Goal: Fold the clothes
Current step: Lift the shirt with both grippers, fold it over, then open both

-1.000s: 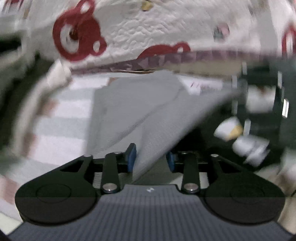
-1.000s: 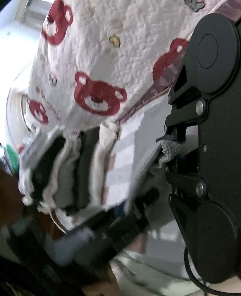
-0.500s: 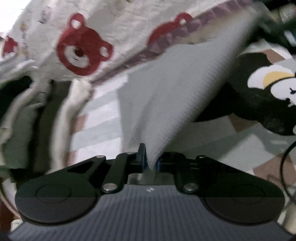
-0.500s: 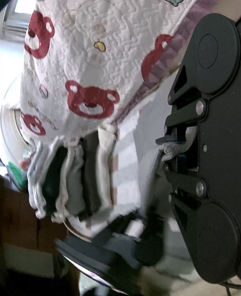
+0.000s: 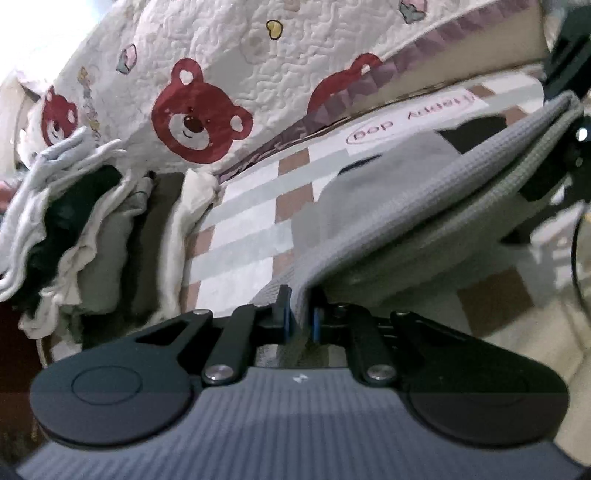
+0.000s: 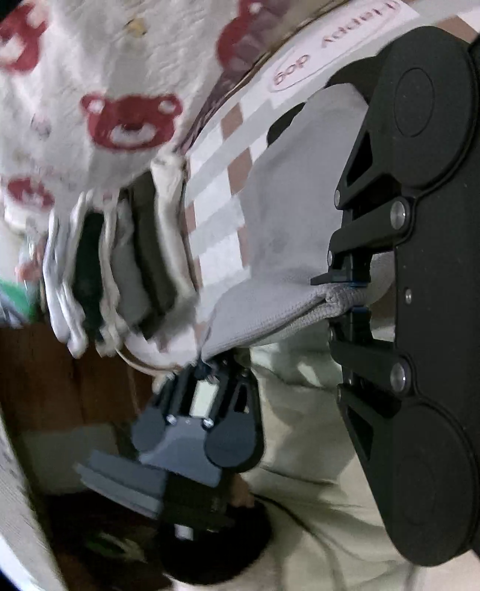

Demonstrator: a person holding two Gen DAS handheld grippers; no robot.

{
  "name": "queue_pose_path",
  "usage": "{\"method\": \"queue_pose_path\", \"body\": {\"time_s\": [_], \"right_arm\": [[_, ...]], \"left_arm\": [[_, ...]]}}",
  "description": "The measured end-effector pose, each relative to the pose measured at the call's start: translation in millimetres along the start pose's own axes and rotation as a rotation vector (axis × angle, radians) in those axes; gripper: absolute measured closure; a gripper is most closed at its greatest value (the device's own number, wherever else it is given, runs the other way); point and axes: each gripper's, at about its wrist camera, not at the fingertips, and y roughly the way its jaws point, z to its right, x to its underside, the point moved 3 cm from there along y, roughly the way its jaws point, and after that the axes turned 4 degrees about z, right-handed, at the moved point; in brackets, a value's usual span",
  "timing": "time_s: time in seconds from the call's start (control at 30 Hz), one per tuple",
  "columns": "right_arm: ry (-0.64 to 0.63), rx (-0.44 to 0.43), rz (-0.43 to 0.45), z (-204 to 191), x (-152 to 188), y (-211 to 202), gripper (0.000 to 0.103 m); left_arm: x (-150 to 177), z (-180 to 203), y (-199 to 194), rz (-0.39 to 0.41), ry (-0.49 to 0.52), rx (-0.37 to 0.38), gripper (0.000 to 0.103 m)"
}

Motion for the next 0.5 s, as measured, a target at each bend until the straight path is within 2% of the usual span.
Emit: {"method": "queue_pose_path", "body": {"time_s": [0.1,0.17,0.27,0.3,0.4,0.43,0.47,0.5], "right_arm": [[-0.035,0.096,0.063,30,-7,0,0.094],[0.085,0.157,0.074,65,-13,10,0.094],[0.285,0.170,0.088,105,-10,20,0.094],[0.335,0.167,0.091,113,-6,21,0.094],[0.484,0.157,0.099,134,6,24,0.094],[0.491,0.161,0.094,137,8,25,0.094],[0.499,0.164,0.088,140,10,26,0.094],[0.525,0.165,0.089,143,12,27,0.094]], "left_arm": [[-23,-4,27,0.026,0.113,0.035,0.088],[-42,0,46,0.028,0.203,0.057,0.088],[-66,1,75,-0.016,0.249,0.103,0.086],[-70,-1,83,-0.029,0.235,0.110,0.082],[-73,-9,100,-0.024,0.040,0.126,0.082],[-70,-9,102,-0.012,0.001,0.119,0.082],[-67,-5,104,0.002,0.005,0.098,0.082],[-66,1,105,0.022,0.054,0.062,0.081]]}}
